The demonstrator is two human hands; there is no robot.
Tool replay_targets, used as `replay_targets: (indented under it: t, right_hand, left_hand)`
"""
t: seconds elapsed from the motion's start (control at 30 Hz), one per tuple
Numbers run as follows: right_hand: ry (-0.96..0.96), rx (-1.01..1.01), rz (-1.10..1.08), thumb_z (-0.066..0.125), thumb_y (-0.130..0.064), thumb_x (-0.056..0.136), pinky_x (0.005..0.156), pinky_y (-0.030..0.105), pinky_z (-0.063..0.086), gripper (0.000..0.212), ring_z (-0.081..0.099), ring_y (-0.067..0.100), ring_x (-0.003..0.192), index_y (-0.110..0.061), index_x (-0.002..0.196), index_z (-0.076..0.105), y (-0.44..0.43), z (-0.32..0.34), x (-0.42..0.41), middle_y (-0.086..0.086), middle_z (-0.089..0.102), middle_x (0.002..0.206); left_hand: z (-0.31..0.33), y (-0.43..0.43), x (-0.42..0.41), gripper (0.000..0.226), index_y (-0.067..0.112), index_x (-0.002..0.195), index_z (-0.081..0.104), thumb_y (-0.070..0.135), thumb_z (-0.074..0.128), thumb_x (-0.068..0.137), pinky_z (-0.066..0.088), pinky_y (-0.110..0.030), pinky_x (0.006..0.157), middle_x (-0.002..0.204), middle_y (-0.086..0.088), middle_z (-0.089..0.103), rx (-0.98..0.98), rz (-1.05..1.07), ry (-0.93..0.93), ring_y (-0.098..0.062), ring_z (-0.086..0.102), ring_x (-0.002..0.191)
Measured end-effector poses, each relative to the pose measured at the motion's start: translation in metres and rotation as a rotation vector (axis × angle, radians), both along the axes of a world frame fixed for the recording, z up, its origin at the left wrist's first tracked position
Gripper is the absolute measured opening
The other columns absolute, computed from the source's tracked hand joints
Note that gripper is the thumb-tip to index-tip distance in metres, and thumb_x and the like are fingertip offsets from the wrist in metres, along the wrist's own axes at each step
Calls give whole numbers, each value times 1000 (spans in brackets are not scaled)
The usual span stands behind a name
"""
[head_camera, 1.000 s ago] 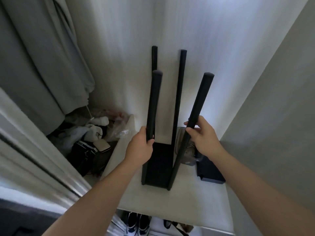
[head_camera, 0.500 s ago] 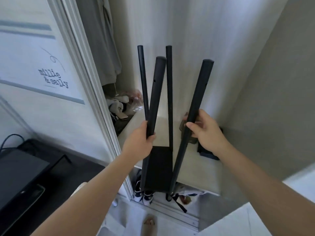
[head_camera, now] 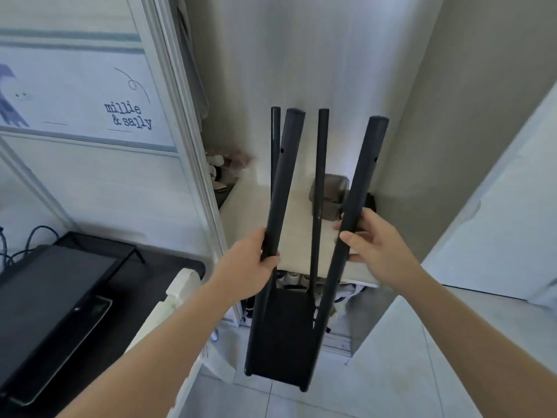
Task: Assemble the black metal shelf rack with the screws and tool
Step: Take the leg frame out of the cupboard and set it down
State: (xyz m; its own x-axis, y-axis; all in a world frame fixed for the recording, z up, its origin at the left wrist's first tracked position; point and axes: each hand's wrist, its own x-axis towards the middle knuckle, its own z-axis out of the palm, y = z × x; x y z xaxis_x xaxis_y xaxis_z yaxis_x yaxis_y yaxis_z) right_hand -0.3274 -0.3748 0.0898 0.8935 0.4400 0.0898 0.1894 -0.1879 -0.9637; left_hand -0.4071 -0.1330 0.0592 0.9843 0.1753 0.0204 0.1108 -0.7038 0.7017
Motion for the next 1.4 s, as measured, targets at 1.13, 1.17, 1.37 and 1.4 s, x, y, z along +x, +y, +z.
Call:
replay_targets:
  t: [1.13, 1.17, 1.37, 1.4]
  right_hand:
    - [278, 12, -1039, 70, -7, 93, 73, 39, 64, 26, 70, 17, 90, -27, 107, 63, -220, -100, -469, -11, 72, 98]
    - [282, 5, -1059, 71, -8, 93, 73, 40, 64, 26, 70, 16, 90, -28, 108, 62, -232, -101, -474, -11, 72, 98]
    - [262, -71, -1130, 74, -15, 91, 67, 37, 63, 25, 68, 10, 84, -31, 102, 60, -299, -110, -489, -14, 69, 93]
    - [259, -90, -1134, 75, -15, 90, 67, 37, 63, 26, 68, 8, 82, -33, 102, 59, -309, -113, -489, -17, 68, 93]
  left_hand:
    - [-71, -315, -190, 44, 28, 136, 45, 25, 63, 96, 48, -16, 72, 125, 10, 60, -78, -955, 162, -6, 64, 98]
    - [-66, -336, -194, 48, 27, 139, 44, 26, 64, 95, 48, -18, 80, 133, 10, 55, -99, -942, 112, -6, 61, 104]
    - [-18, -452, -228, 38, 34, 130, 55, 50, 50, 95, 50, -29, 95, 126, 18, 58, -302, -1124, 3, 1, 58, 108]
    - [-9, -470, -235, 36, 36, 124, 58, 53, 49, 94, 50, -27, 93, 117, 21, 64, -347, -1199, 88, 4, 61, 103]
